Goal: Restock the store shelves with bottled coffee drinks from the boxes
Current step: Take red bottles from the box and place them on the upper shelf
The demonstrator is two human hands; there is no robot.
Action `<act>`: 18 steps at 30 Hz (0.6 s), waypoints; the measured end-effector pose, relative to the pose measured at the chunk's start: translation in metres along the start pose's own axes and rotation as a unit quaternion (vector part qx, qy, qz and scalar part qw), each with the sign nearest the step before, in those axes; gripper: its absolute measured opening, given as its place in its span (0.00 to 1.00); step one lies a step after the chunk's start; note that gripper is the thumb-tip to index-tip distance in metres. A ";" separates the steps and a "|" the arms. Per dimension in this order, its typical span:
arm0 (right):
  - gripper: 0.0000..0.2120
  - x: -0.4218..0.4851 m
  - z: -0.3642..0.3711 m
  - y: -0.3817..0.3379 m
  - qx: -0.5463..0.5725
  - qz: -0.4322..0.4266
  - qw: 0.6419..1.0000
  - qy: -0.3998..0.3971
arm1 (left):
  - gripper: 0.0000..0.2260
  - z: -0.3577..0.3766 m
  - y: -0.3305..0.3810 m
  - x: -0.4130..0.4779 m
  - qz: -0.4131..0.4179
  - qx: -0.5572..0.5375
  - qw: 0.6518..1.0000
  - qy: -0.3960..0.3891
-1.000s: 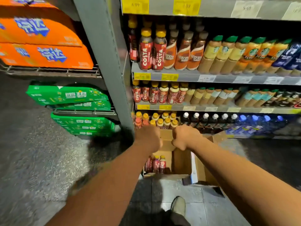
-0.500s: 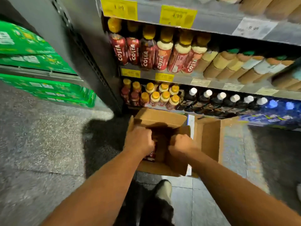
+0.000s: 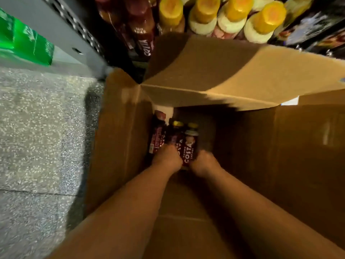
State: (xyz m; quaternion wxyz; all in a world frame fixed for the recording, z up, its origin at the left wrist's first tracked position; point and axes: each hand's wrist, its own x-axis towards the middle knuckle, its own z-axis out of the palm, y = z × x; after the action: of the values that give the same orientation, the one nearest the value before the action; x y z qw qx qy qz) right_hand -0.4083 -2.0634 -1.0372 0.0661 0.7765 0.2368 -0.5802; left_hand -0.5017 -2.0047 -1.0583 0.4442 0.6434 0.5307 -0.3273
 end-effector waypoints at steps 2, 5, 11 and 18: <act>0.16 0.030 0.007 0.003 0.051 0.028 0.998 0.007 | 0.19 0.019 -0.007 0.036 -0.011 -0.037 0.999 -0.002; 0.17 0.063 0.021 0.009 0.135 0.038 0.990 0.017 | 0.21 0.041 -0.015 0.073 -0.017 -0.097 0.995 -0.020; 0.22 0.094 0.037 0.021 0.257 0.103 0.960 0.049 | 0.24 0.045 -0.023 0.093 -0.074 -0.200 0.976 -0.047; 0.23 0.108 0.045 0.032 0.329 0.155 0.930 0.055 | 0.25 0.048 -0.015 0.096 -0.110 -0.214 0.971 0.004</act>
State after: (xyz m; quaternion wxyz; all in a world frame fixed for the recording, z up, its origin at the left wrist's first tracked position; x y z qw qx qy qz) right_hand -0.4104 -2.0772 -1.1580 -0.1170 0.8125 -0.0868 -0.5645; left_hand -0.4926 -2.0101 -1.1662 0.5309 0.4718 0.6578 -0.2507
